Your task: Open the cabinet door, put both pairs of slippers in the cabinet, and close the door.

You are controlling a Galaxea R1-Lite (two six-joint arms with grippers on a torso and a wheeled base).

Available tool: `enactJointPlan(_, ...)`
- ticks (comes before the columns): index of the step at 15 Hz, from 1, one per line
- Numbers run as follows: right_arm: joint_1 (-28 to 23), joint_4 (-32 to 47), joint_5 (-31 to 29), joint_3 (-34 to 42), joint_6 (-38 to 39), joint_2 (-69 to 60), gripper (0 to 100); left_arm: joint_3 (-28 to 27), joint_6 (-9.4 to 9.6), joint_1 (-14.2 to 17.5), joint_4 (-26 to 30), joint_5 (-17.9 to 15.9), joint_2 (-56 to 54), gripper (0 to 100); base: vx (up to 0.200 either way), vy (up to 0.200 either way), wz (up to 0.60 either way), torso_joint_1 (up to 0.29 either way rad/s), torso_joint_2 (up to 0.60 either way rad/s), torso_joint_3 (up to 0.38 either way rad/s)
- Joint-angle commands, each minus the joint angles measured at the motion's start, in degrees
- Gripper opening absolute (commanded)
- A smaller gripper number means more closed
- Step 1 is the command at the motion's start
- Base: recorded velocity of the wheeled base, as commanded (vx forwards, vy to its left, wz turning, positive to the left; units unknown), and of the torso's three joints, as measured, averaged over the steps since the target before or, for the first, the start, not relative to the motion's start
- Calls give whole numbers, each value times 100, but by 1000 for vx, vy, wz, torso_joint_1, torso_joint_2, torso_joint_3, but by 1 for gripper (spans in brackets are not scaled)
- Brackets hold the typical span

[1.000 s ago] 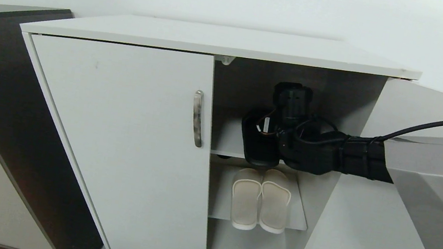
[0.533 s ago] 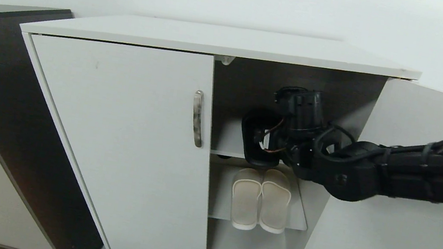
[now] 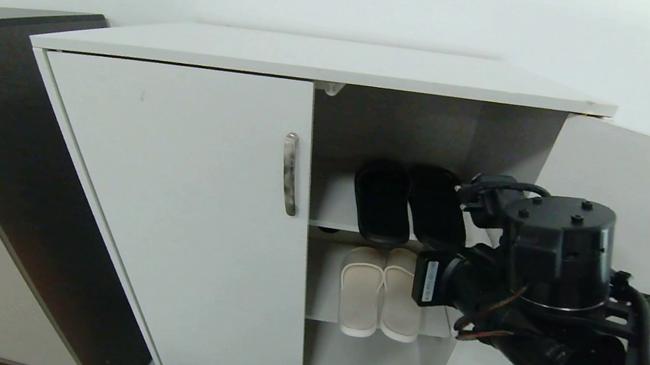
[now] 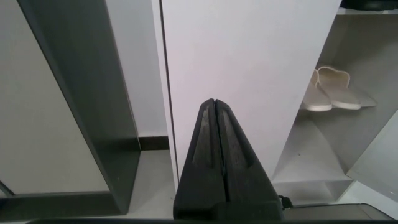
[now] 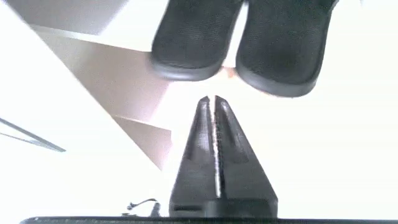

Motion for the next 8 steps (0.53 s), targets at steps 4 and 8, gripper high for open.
enactJointPlan(4,131,-184,50,484,-33,-266,0,1,-6,4,6,1,7,0,-200,0,0,10,5,2)
enactJointPlan(8,140,-184,41,545,-42,-266,0,1,-6,4,-2,1,7,0,-200,0,0,-1,2,2)
